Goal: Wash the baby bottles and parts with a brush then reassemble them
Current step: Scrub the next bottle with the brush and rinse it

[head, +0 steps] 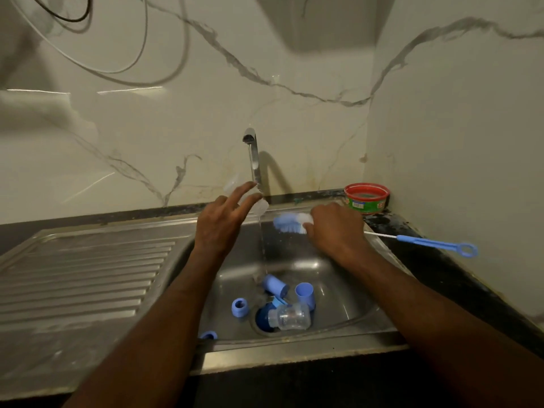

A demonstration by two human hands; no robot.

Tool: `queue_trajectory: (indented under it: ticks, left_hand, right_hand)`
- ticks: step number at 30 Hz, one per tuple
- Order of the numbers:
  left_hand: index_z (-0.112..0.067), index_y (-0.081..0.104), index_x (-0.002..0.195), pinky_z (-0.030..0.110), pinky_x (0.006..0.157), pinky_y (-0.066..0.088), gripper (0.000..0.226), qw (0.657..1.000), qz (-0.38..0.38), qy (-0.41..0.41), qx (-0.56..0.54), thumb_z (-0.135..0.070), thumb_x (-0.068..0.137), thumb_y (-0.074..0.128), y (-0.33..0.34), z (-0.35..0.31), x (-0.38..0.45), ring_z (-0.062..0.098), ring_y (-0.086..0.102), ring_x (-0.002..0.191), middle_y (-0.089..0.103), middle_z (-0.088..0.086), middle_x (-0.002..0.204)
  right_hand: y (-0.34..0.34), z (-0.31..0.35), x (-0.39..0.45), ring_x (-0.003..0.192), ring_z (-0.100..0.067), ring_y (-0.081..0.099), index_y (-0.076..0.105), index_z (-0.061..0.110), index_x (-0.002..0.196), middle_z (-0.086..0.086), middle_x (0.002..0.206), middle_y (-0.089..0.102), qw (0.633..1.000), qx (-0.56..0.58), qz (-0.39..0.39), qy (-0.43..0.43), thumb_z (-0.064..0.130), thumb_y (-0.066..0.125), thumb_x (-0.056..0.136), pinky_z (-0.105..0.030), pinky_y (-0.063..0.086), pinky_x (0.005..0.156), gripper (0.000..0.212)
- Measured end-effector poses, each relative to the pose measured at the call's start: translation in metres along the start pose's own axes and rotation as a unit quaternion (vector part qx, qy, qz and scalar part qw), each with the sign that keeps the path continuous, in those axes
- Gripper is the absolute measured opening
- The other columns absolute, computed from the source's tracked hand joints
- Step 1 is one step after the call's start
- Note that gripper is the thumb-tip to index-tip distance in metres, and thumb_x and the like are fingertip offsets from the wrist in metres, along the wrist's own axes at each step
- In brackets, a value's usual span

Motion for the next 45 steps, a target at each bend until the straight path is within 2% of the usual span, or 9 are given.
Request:
queue_trajectory:
  ticks: [3, 8, 12, 18, 21, 26, 33, 38, 45]
  left_hand:
    - [-0.027, 0.053, 0.140, 0.034, 0.069, 0.055, 0.056, 0.999, 0.031, -0.026, -0.024, -0.006, 0.090, 0.066, 0.008, 0.009, -0.004, 0.021, 0.064, 0.088, 0.041, -0.002, 0.156]
    - [-0.027, 0.061, 0.128, 0.037, 0.096, 0.051, 0.046, 0.937, 0.322, -0.127, -0.041, -0.020, 0.086, 0.078, 0.077, 0.007, -0.041, 0.023, 0.062, 0.114, 0.059, 0.004, 0.132]
    - [-0.022, 0.061, 0.129, 0.037, 0.082, 0.056, 0.053, 0.978, 0.155, -0.133, -0.033, -0.018, 0.080, 0.082, 0.045, 0.012, -0.020, 0.025, 0.067, 0.099, 0.058, 0.006, 0.134]
    - [-0.024, 0.066, 0.121, 0.035, 0.090, 0.052, 0.036, 0.910, 0.389, -0.134, 0.041, -0.034, 0.087, 0.076, 0.102, 0.010, -0.059, 0.020, 0.065, 0.105, 0.067, 0.003, 0.116]
    - [-0.026, 0.064, 0.124, 0.032, 0.082, 0.047, 0.039, 0.916, 0.374, -0.120, 0.084, -0.049, 0.092, 0.067, 0.102, 0.011, -0.059, 0.017, 0.063, 0.098, 0.066, 0.001, 0.111]
    - [-0.023, 0.064, 0.121, 0.034, 0.081, 0.043, 0.053, 0.911, 0.376, -0.154, 0.067, -0.066, 0.095, 0.047, 0.094, 0.013, -0.058, 0.019, 0.063, 0.100, 0.066, 0.003, 0.112]
    - [-0.010, 0.055, 0.135, 0.041, 0.101, 0.046, 0.076, 0.917, 0.337, -0.213, -0.008, -0.071, 0.090, 0.049, 0.025, 0.023, -0.066, 0.032, 0.060, 0.122, 0.062, 0.015, 0.133]
    - [-0.022, 0.060, 0.125, 0.044, 0.088, 0.048, 0.058, 0.954, 0.266, -0.138, -0.032, -0.068, 0.091, 0.054, -0.041, 0.044, -0.064, 0.033, 0.066, 0.104, 0.071, 0.012, 0.112]
    - [-0.030, 0.051, 0.134, 0.051, 0.097, 0.043, 0.057, 0.927, 0.353, -0.120, 0.046, -0.068, 0.091, 0.054, -0.087, 0.176, -0.088, 0.033, 0.050, 0.122, 0.060, 0.009, 0.131]
  right_hand:
    - [0.014, 0.001, -0.001, 0.101, -0.021, 0.066, 0.067, 0.020, 0.114, -0.003, 0.112, 0.069, 0.997, 0.047, 0.060, 0.007, 0.032, 0.061, 0.098, -0.032, 0.046, 0.074, 0.021]
    - [0.035, 0.015, -0.021, 0.102, -0.020, 0.067, 0.070, 0.021, 0.113, -0.001, 0.113, 0.069, 0.990, -0.028, 0.136, -0.032, 0.035, 0.062, 0.096, -0.031, 0.052, 0.081, 0.024]
    - [0.003, 0.013, -0.015, 0.102, -0.021, 0.067, 0.068, 0.024, 0.111, 0.000, 0.111, 0.069, 0.997, -0.045, 0.053, -0.015, 0.028, 0.058, 0.095, -0.029, 0.040, 0.068, 0.019]
    - [0.012, 0.017, -0.026, 0.102, -0.025, 0.066, 0.069, 0.024, 0.113, -0.004, 0.109, 0.068, 0.991, -0.002, 0.127, -0.030, 0.032, 0.054, 0.100, -0.035, 0.049, 0.079, 0.021]
    - [0.029, 0.019, -0.033, 0.116, -0.021, 0.063, 0.065, 0.025, 0.123, 0.000, 0.126, 0.066, 0.982, -0.043, 0.176, -0.050, 0.036, 0.057, 0.099, -0.033, 0.049, 0.094, 0.028]
    - [0.038, 0.022, -0.036, 0.112, -0.020, 0.065, 0.063, 0.025, 0.124, 0.000, 0.124, 0.066, 0.977, -0.042, 0.206, -0.034, 0.037, 0.058, 0.097, -0.031, 0.048, 0.084, 0.029]
    - [0.007, 0.019, -0.056, 0.118, -0.014, 0.062, 0.061, 0.027, 0.130, 0.003, 0.132, 0.065, 0.982, 0.041, 0.183, -0.018, 0.037, 0.049, 0.104, -0.026, 0.047, 0.096, 0.030]
    - [-0.040, 0.065, -0.056, 0.089, -0.018, 0.065, 0.061, 0.026, 0.113, 0.001, 0.101, 0.067, 0.985, 0.055, 0.157, -0.041, 0.041, 0.039, 0.104, -0.031, 0.052, 0.074, 0.028]
    - [-0.067, 0.184, -0.028, 0.081, -0.022, 0.063, 0.068, 0.024, 0.102, -0.002, 0.091, 0.066, 0.979, 0.124, 0.154, -0.059, 0.049, 0.047, 0.100, -0.039, 0.055, 0.079, 0.033]
Point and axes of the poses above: each hand's wrist, its own x-axis towards the middle knuckle, its own y-axis out of the palm, z = x × y, the point moved 10 cm from there along x, towards the middle knuckle
